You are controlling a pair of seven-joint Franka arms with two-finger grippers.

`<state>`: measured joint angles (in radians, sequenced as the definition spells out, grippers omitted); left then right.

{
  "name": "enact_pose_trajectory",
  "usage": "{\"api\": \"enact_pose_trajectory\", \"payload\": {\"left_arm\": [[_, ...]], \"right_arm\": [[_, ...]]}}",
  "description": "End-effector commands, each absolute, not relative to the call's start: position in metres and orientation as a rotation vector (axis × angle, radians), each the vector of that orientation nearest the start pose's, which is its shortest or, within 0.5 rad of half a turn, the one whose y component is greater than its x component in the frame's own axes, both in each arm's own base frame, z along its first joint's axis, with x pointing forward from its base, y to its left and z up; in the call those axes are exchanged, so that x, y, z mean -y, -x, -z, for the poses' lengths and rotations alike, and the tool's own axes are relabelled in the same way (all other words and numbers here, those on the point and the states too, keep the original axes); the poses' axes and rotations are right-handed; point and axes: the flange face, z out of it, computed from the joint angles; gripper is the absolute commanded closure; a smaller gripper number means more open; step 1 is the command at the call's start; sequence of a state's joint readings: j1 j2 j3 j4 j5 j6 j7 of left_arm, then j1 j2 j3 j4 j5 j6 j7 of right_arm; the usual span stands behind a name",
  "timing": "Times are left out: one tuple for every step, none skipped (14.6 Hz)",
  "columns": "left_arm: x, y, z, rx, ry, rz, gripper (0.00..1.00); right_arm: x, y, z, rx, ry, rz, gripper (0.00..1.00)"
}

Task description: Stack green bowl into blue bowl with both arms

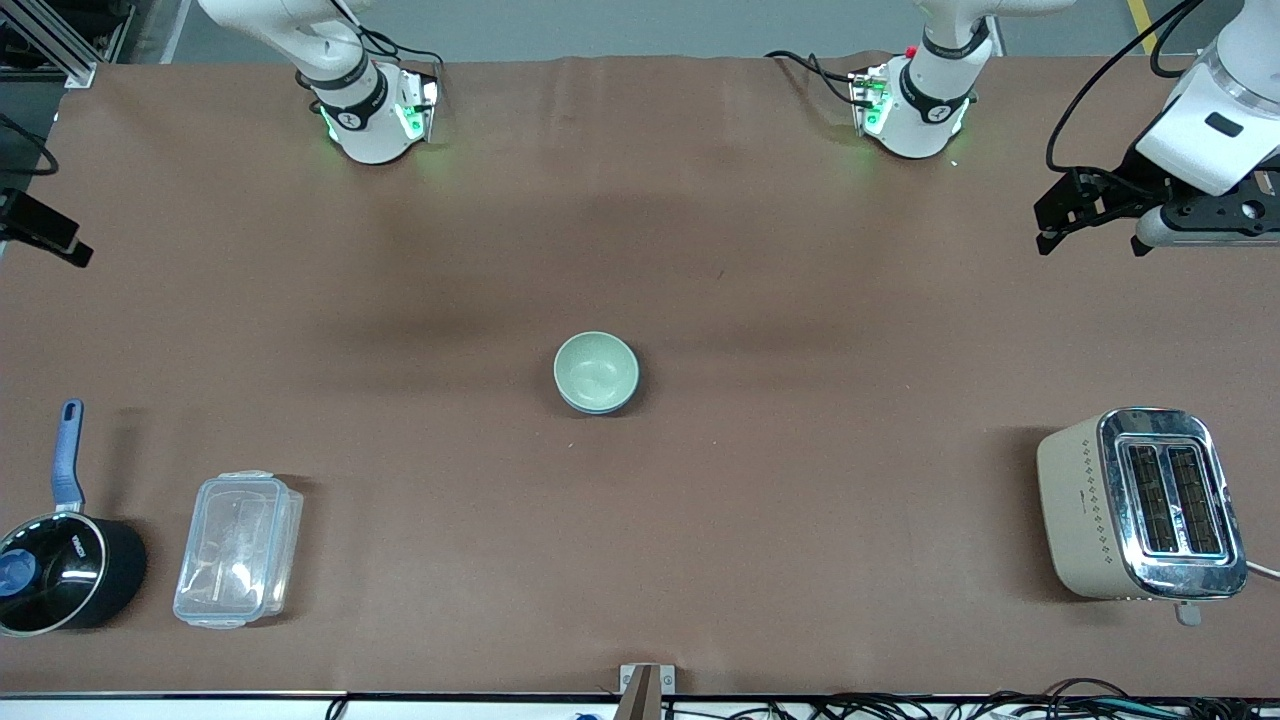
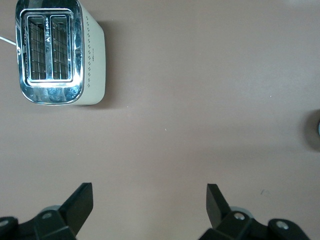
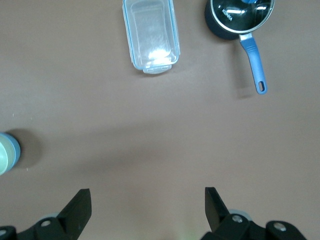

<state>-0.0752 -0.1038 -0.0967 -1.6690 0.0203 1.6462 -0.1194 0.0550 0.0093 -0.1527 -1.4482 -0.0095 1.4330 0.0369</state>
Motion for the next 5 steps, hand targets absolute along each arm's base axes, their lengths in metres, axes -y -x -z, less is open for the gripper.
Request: {"api": "enact_pose_trajectory", "payload": {"left_arm": [[0.0900,-0.5218,-0.6469,-0.108,3.099,0.137,0.00],[0.0900,-0.5218,-0.6469,-0.108,3.099,0.137,0.00],[0.0900,-0.5218,-0.6469,-0.108,3.099,0.137,0.00],[0.0917,-0.5220,-0.6461,-0.113,3.099,0.135,0.00],[0.0926,-0.5228,-0.6445,-0.115,3.099,0.130,0.00]], "right_arm": [[0.0346,-0.5391,-0.6656,-0.150,3.149,-0.056,0.00],[0.0297,-0.5409,-0.6649,-0.136,3.150,-0.046,0.00],[0.0304,-0.5421,-0.6658,-0.138,3.151,-0.029,0.00],[0.0327,-0.5419,-0.6658,-0.145,3.149,-0.029,0.00],[0.0328,-0.5419,-0.6658,-0.145,3.149,-0.029,0.00]]}}
